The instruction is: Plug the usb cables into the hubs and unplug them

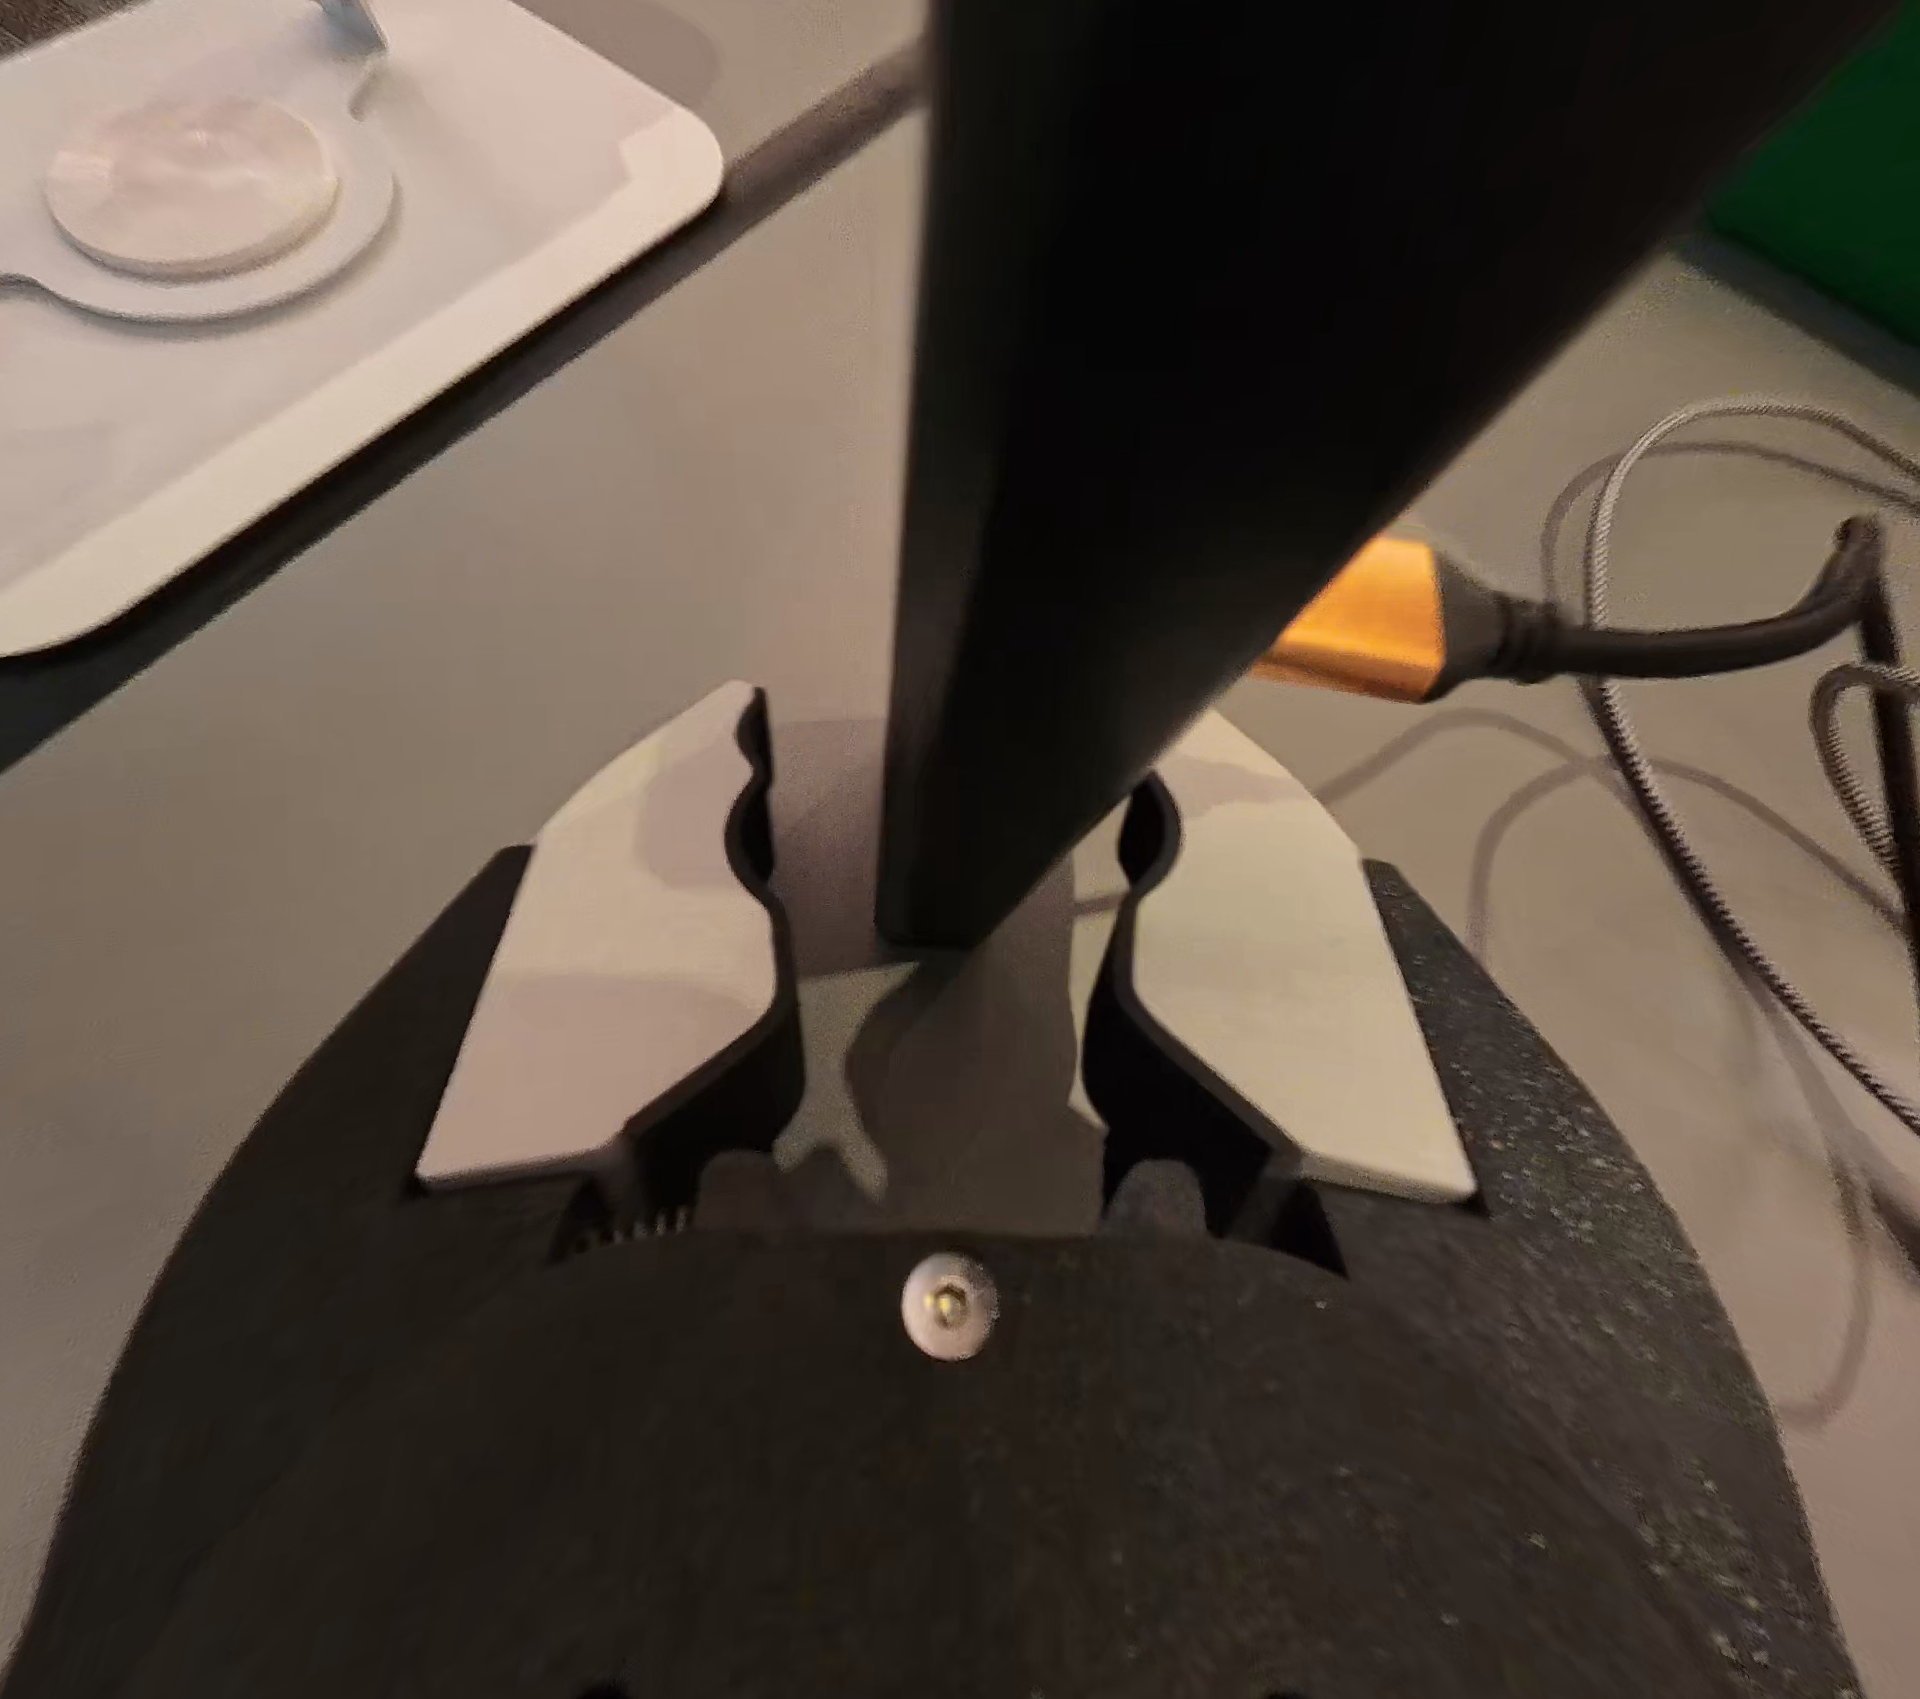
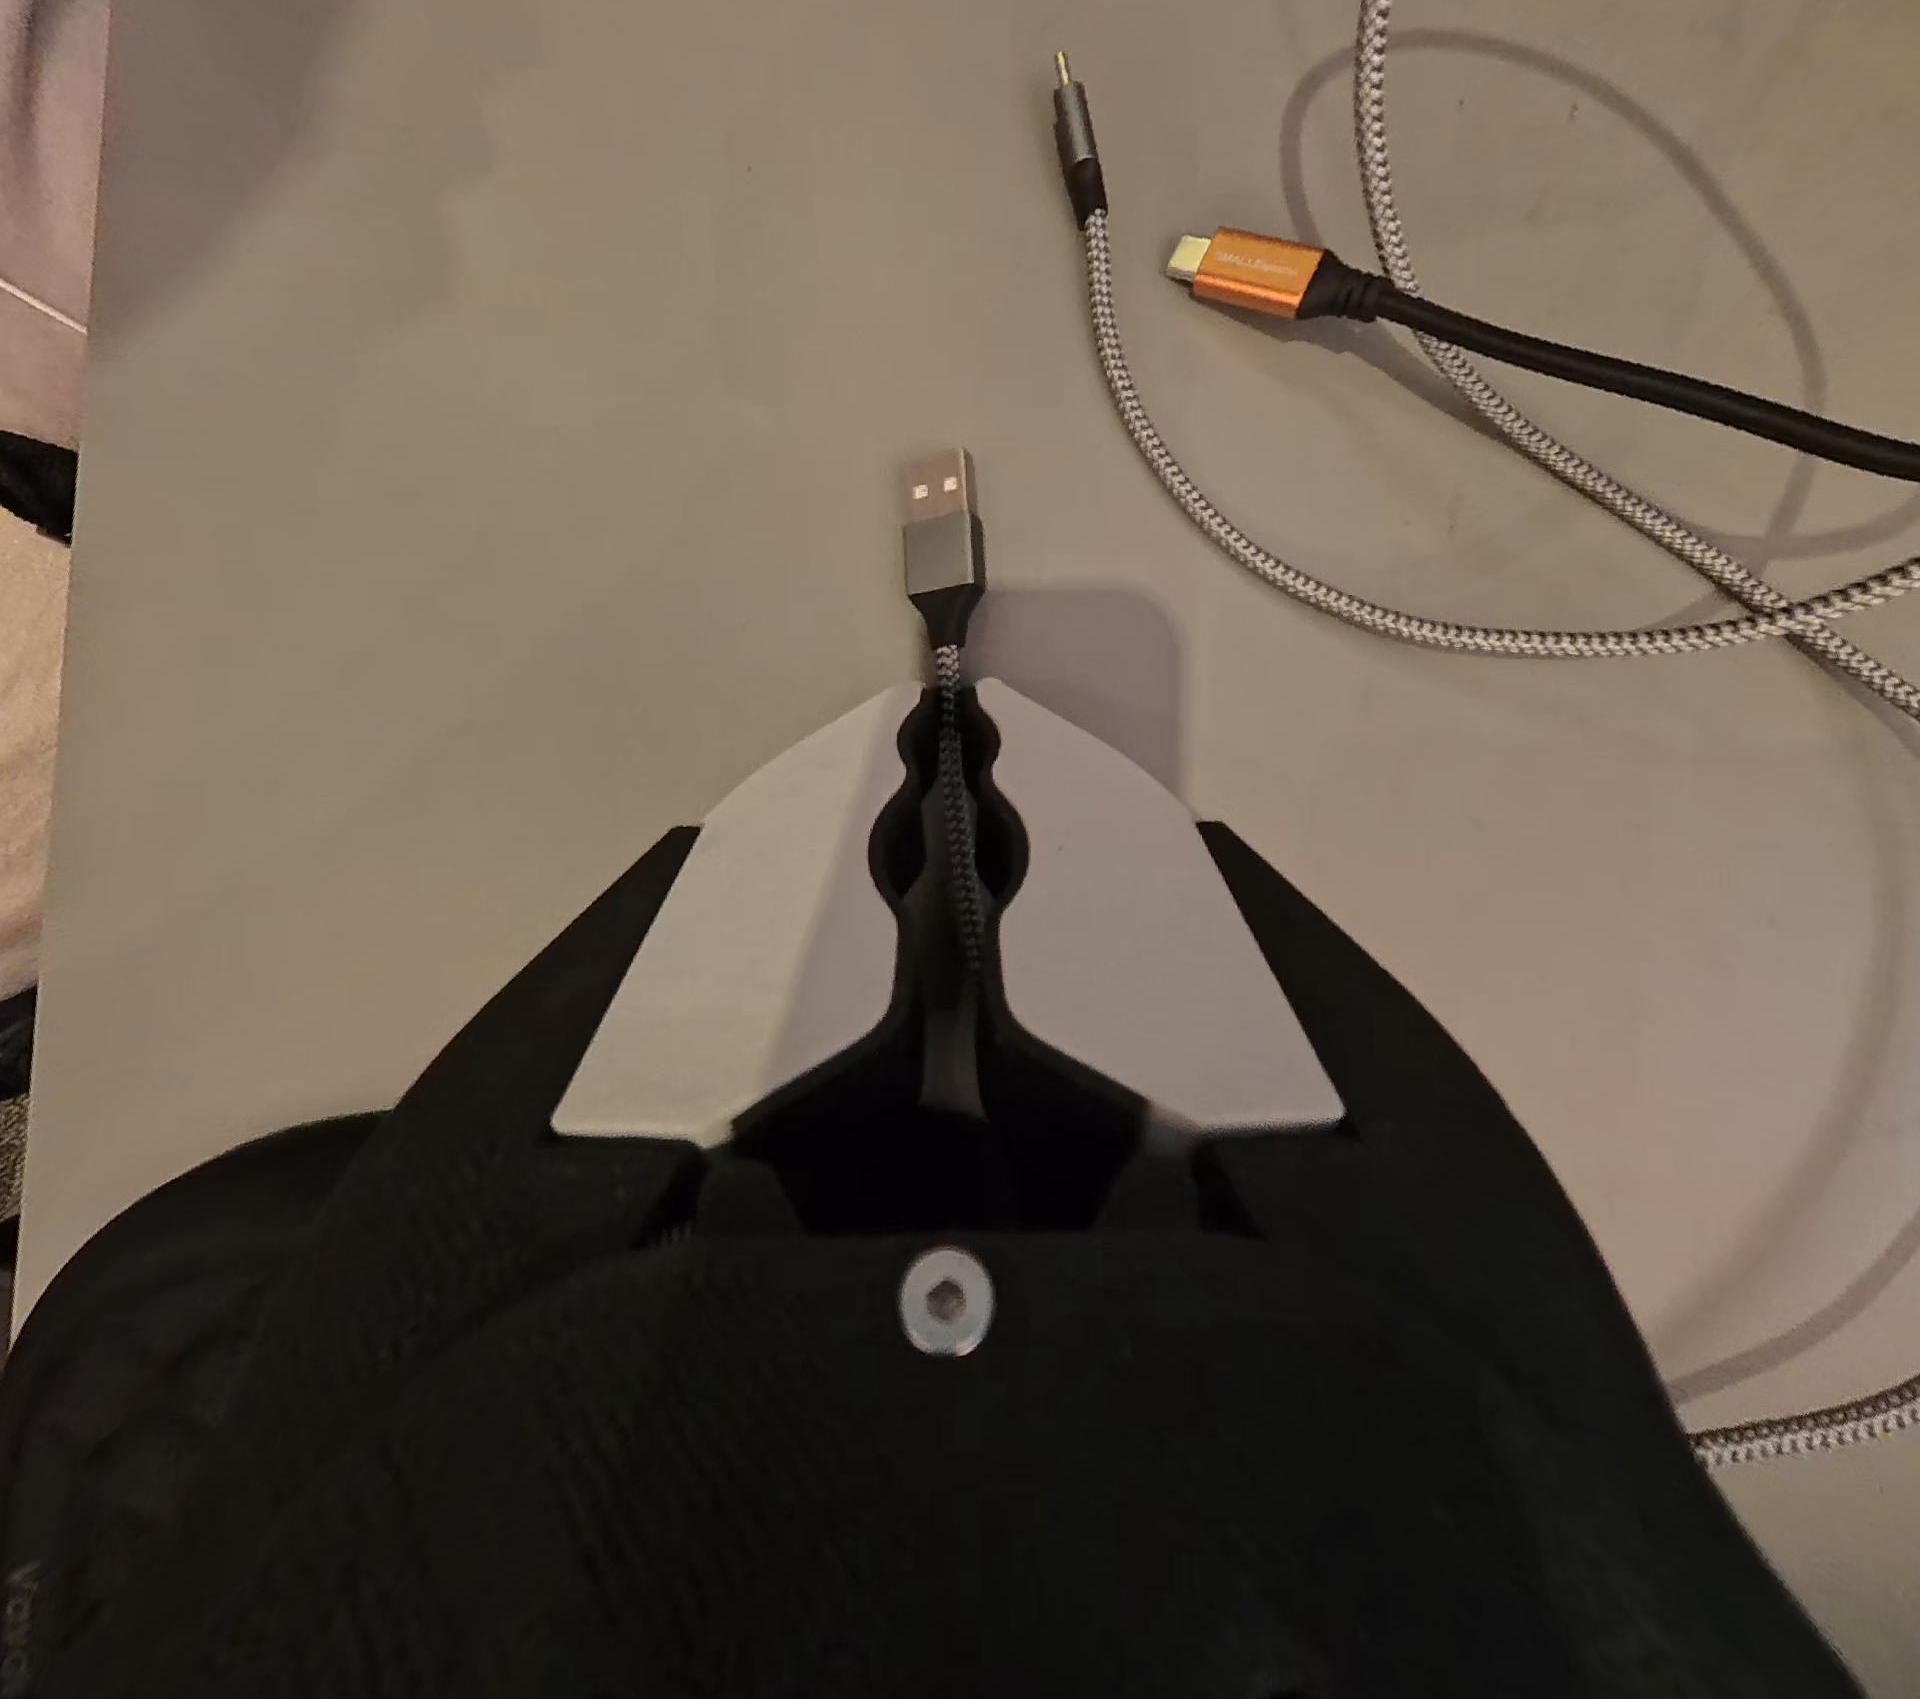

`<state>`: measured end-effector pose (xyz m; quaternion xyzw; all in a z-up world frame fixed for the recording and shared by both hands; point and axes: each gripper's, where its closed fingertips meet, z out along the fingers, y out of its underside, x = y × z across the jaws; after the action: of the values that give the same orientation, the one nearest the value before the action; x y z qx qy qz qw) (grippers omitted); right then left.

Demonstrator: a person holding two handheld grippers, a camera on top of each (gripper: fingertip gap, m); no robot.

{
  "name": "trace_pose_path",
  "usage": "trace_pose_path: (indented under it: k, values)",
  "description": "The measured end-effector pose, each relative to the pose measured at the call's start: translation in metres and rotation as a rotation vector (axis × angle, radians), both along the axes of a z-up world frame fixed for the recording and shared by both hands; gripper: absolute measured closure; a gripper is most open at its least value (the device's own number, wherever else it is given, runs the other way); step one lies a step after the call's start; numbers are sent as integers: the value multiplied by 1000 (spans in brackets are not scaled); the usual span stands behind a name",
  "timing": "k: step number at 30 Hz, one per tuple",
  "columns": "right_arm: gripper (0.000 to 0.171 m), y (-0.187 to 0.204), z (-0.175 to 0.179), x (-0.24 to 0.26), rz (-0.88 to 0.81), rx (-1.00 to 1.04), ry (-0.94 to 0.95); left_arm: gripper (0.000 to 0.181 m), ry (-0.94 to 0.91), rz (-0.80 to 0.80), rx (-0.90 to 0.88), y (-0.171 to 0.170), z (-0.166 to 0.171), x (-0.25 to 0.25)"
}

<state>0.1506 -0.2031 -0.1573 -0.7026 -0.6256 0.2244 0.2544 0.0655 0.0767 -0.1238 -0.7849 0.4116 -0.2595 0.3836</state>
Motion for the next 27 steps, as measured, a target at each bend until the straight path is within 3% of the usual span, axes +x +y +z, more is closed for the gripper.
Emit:
trace_pose_path:
  k: [2, 7, 11, 16, 27]
  values:
    - [165, 0, 0, 1, -5, 2, 1, 102, -34, -12, -12, -2, 13, -1]
    - [165, 2, 0, 4, -14, -1, 3, 88, -27, 13, 40, 0, 44, -18]
    - [165, 2, 0, 5, -18, -1, 4, 74, 115, -41, -52, -17, 41, -31]
    - [165, 2, 0, 5, -18, 1, 3, 79, 238, -39, -90, -25, 33, -42]
    - [165, 2, -1, 6, -18, 16, -5, 84, 98, -52, -50, -33, 74, -28]
